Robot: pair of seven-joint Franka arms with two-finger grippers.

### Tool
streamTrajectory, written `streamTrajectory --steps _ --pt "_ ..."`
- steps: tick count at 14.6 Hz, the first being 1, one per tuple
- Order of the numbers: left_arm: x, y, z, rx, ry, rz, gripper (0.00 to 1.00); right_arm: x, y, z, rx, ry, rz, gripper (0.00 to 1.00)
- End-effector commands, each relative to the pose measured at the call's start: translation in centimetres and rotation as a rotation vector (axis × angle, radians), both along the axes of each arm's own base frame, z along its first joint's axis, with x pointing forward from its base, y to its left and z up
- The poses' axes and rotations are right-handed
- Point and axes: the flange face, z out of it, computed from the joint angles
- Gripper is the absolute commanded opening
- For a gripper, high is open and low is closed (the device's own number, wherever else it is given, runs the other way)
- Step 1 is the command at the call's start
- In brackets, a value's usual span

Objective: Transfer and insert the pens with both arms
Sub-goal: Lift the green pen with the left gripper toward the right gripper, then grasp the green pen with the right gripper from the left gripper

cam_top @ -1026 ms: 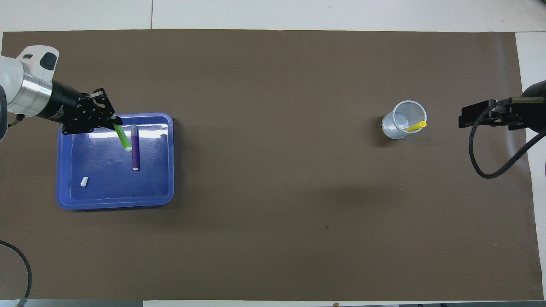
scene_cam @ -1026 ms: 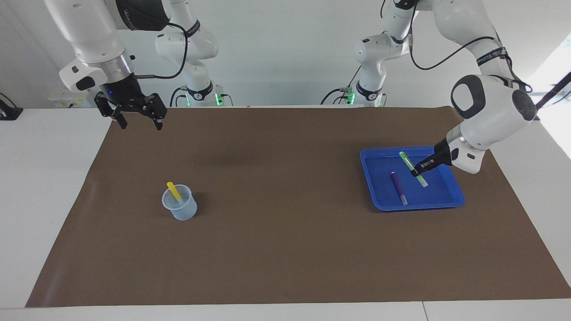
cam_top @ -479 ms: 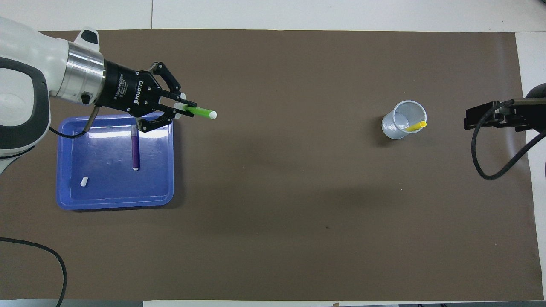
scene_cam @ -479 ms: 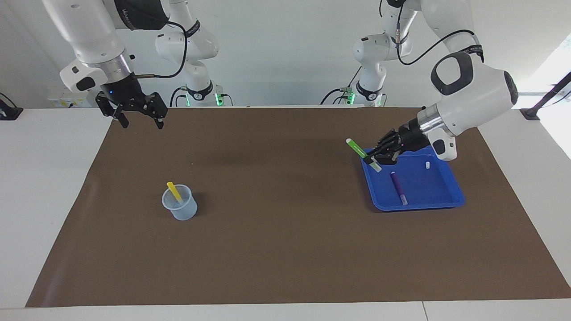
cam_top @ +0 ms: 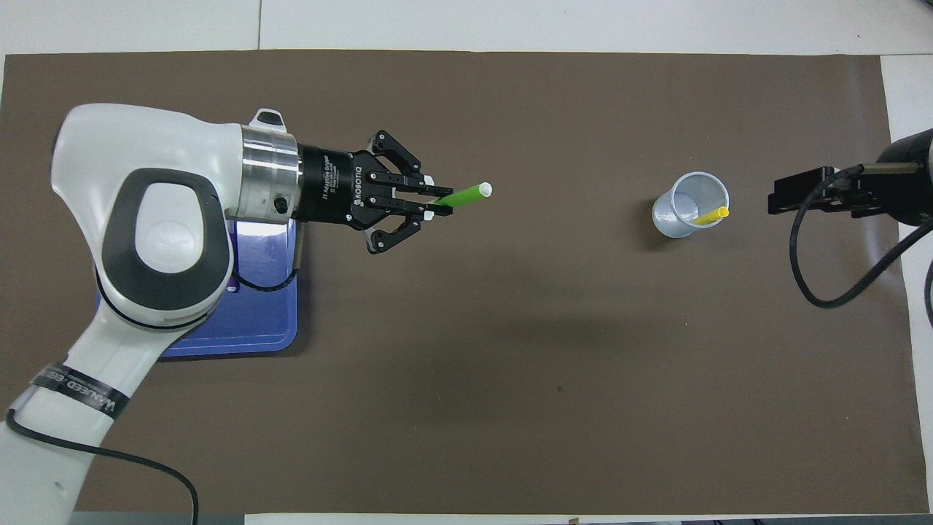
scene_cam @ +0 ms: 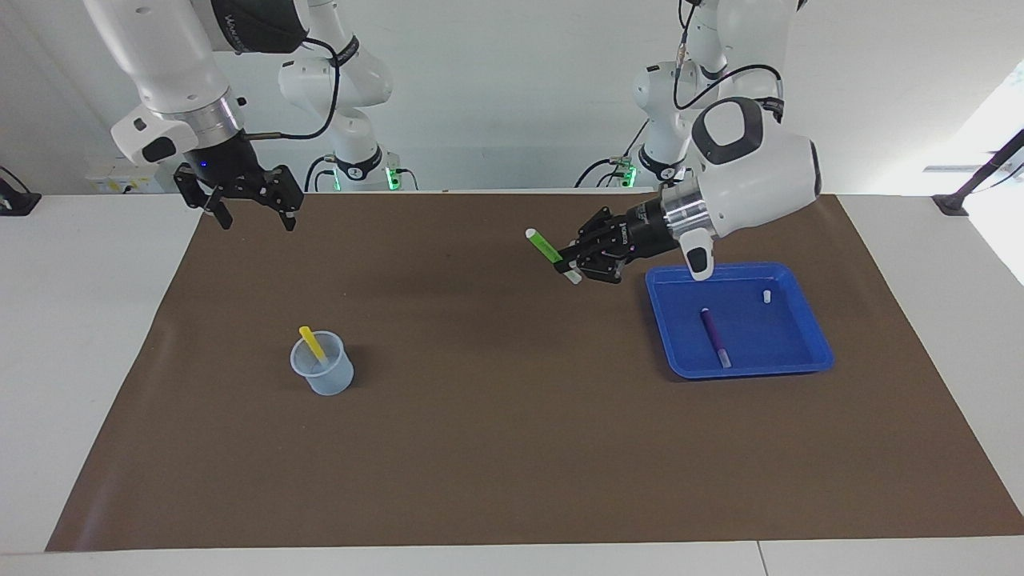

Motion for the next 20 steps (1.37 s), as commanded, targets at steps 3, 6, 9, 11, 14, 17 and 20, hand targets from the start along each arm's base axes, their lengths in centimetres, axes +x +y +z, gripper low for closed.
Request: streamTrajectory --steps 3,6,9,11,14,17,20 --pt "-4.2 -3.7 -0.1 -0.068 0.033 0.100 0.00 -0.3 8.5 0.6 0.133 -0.020 -0.129 1.00" --pt "-5.4 -5.0 -1.7 -0.075 0.053 0.127 0.00 -0.8 12.4 0.8 0.202 -0.021 -0.165 1.00" --pt "-6.0 -5.5 -2.8 -0.091 0.057 0.145 0.00 -0.7 14.8 0.3 0.262 -0.025 -0.179 1.00" --pt "-6.2 -5.7 -2.7 -0.111 0.064 0.159 0.00 -0.5 15.8 -0.7 0.267 -0.015 -0.170 1.00" --pt "-6.2 -5.8 -2.8 -0.121 0.069 0.171 0.00 0.1 18.4 -2.4 0.290 -0.026 -0.165 1.00" --pt "-6.3 -5.8 -2.7 -0.123 0.065 0.182 0.00 -0.2 19.9 -3.0 0.291 -0.020 -0.158 0.99" --pt "-6.3 -5.8 -2.7 -0.124 0.067 0.184 0.00 -0.5 20.2 -3.0 0.286 -0.006 -0.150 0.96"
